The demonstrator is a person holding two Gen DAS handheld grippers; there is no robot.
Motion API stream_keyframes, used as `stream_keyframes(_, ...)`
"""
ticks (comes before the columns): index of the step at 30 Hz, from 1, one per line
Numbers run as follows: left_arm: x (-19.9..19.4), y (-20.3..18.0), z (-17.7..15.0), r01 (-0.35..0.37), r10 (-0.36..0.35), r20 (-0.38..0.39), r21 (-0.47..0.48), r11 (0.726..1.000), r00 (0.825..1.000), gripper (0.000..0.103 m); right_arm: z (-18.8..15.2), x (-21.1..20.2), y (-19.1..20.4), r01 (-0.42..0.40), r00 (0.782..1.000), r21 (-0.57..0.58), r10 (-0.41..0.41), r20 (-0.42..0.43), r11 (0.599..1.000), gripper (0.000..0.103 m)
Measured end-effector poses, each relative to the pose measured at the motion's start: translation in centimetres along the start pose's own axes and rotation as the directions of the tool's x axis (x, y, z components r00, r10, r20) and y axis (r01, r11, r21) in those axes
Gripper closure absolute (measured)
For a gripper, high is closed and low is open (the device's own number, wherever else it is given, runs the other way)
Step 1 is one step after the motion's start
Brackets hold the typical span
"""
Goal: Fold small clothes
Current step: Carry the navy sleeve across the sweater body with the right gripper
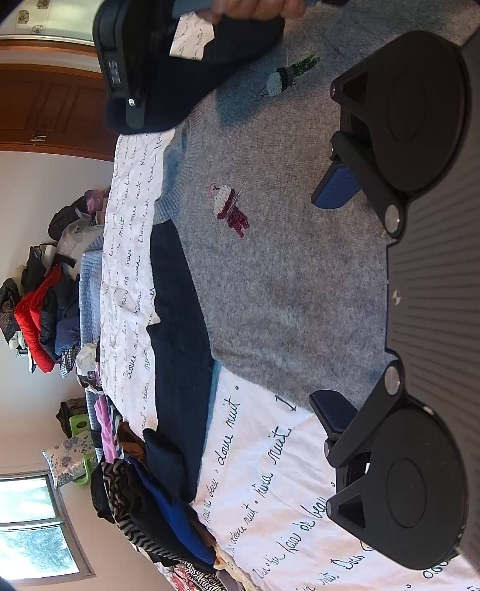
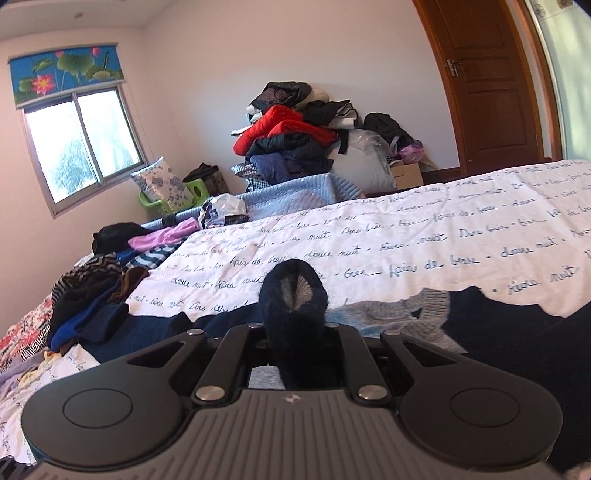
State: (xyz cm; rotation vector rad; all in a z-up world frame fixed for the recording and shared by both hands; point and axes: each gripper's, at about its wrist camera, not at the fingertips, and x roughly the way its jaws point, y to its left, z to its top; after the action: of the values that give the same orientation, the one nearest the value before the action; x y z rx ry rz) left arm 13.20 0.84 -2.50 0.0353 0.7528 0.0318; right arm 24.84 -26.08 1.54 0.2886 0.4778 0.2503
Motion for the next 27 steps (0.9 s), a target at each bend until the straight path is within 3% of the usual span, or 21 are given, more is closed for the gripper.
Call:
stream_keyframes(17,-1.5,4.0,0.2,-0.016,0.017,0.018,-0.050,0.999,1.000,0.000,-1.7,8.2,7.8,0.030,0.996,-0.200,-0.047,-0.081,0.979,0.093)
stream_keyframes(27,-1.7,5.6,0.5,-0.027,0.029,0.017,-0.078,0.997,0.999,0.000,-2.9,10.8,9.7,0.020,0.992,-0.227,-0.048,-0.118,0.974,0.093)
